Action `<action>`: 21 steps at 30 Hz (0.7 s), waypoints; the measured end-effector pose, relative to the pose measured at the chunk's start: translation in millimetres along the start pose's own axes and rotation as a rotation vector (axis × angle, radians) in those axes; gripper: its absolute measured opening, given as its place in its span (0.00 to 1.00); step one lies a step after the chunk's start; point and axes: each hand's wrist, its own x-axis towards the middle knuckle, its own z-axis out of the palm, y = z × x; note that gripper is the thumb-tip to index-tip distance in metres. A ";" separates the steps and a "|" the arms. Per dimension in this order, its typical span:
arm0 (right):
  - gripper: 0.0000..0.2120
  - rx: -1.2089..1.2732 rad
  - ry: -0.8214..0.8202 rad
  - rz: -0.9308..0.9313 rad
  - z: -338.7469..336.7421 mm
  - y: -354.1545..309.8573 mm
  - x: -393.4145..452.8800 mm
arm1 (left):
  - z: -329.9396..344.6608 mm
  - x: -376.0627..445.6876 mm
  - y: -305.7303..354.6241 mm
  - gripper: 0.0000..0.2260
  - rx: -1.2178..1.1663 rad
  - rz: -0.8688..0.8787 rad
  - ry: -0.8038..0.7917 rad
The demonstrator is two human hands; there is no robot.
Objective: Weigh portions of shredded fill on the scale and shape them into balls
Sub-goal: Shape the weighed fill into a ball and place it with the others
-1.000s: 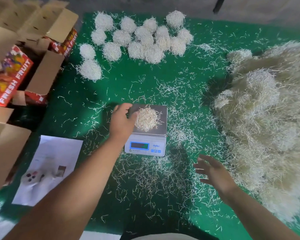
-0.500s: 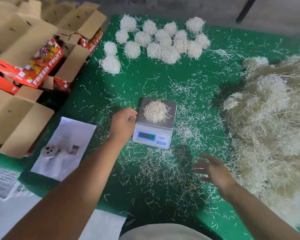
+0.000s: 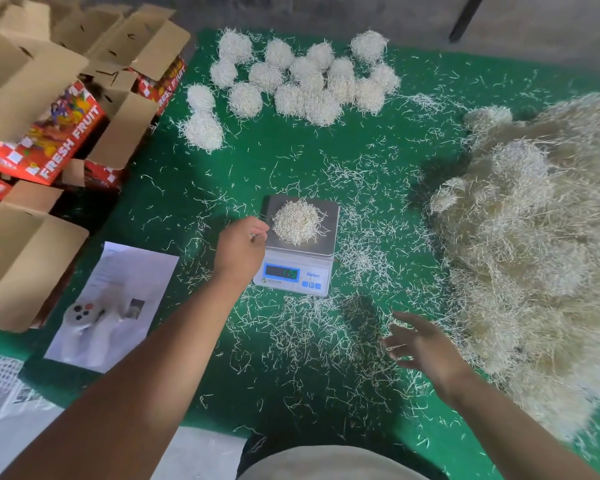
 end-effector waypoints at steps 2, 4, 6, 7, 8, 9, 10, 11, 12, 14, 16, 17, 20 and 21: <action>0.19 -0.001 0.008 0.004 -1.6 -0.6 0.4 | 3.2 5.5 0.7 0.08 -0.022 0.023 0.001; 0.19 0.000 0.019 0.014 -3.6 -2.3 -0.2 | 10.0 12.5 1.7 0.22 -0.044 -0.005 -0.037; 0.18 0.001 0.026 0.015 -5.4 -3.4 -1.8 | 19.2 21.8 5.9 0.36 0.003 -0.059 -0.096; 0.18 -0.006 0.031 0.013 -6.0 -3.7 -2.4 | 25.1 26.9 9.4 0.42 0.040 -0.069 -0.125; 0.18 -0.011 0.037 0.012 -6.8 -3.8 -3.1 | 32.1 33.0 12.6 0.46 0.074 -0.070 -0.153; 0.17 -0.012 0.045 0.013 -7.8 -3.5 -4.0 | 39.2 39.3 16.1 0.51 0.108 -0.073 -0.184; 0.16 -0.008 0.056 0.016 -8.9 -2.5 -4.7 | 46.9 45.8 19.8 0.55 0.147 -0.077 -0.215; 0.16 -0.003 0.067 0.018 -10.0 -1.0 -6.0 | 55.2 52.7 22.6 0.58 0.185 -0.081 -0.247; 0.16 0.002 0.078 0.017 -11.0 1.1 -7.5 | 64.0 59.1 24.7 0.59 0.220 -0.083 -0.278; 0.16 0.011 0.099 0.014 -12.6 5.3 -11.6 | 81.0 68.5 26.0 0.59 0.289 -0.086 -0.333; 0.16 0.032 0.123 0.015 -13.8 8.6 -15.3 | 93.9 73.9 24.6 0.54 0.389 -0.090 -0.366; 0.16 0.043 0.135 0.017 -14.2 9.4 -17.0 | 97.7 74.6 23.5 0.48 0.434 -0.091 -0.370; 0.15 0.075 0.164 0.003 -16.3 9.8 -20.6 | 100.2 70.0 27.0 0.31 0.491 -0.054 -0.341; 0.15 0.088 0.166 -0.007 -17.1 8.0 -21.9 | 98.2 65.8 31.7 0.29 0.495 -0.019 -0.331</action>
